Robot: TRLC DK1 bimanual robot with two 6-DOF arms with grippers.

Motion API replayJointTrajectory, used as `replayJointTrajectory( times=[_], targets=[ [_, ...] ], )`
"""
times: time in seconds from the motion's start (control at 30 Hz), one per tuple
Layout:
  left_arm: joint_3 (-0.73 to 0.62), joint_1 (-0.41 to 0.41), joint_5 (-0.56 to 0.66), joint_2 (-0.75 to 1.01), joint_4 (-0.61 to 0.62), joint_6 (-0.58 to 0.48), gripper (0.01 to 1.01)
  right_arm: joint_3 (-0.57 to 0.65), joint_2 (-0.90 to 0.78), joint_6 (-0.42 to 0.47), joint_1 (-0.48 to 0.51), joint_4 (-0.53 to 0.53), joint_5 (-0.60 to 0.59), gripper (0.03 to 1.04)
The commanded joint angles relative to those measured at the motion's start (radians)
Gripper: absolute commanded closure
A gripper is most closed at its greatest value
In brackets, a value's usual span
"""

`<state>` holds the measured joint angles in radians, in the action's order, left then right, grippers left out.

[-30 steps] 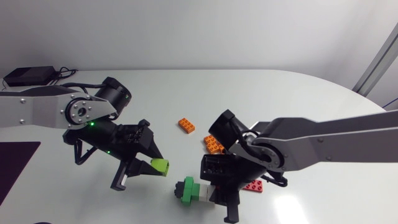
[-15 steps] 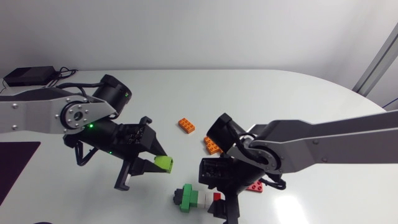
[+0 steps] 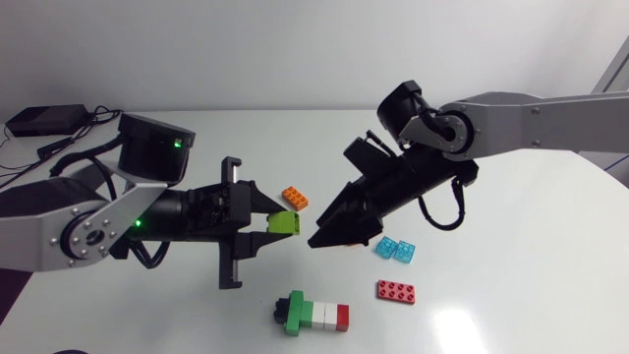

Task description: Separate the duplo bricks

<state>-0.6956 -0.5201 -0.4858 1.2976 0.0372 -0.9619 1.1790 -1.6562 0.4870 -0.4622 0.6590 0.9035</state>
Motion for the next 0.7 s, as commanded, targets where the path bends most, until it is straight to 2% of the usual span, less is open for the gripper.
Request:
replayJointTrajectory(
  times=[0.0,0.1,0.23,0.33,0.4,0.6,0.67],
  targets=[
    [0.062,-0.034,0.041,-0.021,-0.079,0.065,0.736,0.033,-0.065,-0.03,0.007,0.04,0.054,0.16],
    [0.09,-0.054,0.079,-0.024,-0.168,0.101,0.734,0.064,-0.097,-0.025,0.019,0.071,0.1,0.16],
    [0.097,-0.052,0.093,-0.018,-0.217,0.118,0.734,0.082,-0.105,-0.022,0.019,0.079,0.1,0.16],
    [0.096,-0.054,0.095,-0.012,-0.224,0.12,0.734,0.096,-0.108,-0.025,0.017,0.08,0.104,0.17],
    [0.094,-0.054,0.093,-0.009,-0.232,0.126,0.734,0.107,-0.113,-0.028,0.017,0.082,0.11,0.22],
    [0.096,-0.061,0.095,-0.009,-0.244,0.143,0.734,0.119,-0.125,-0.03,0.013,0.08,0.115,0.23],
    [0.096,-0.069,0.095,-0.011,-0.244,0.146,0.734,0.122,-0.132,-0.031,0.014,0.079,0.115,0.28]
  ],
)
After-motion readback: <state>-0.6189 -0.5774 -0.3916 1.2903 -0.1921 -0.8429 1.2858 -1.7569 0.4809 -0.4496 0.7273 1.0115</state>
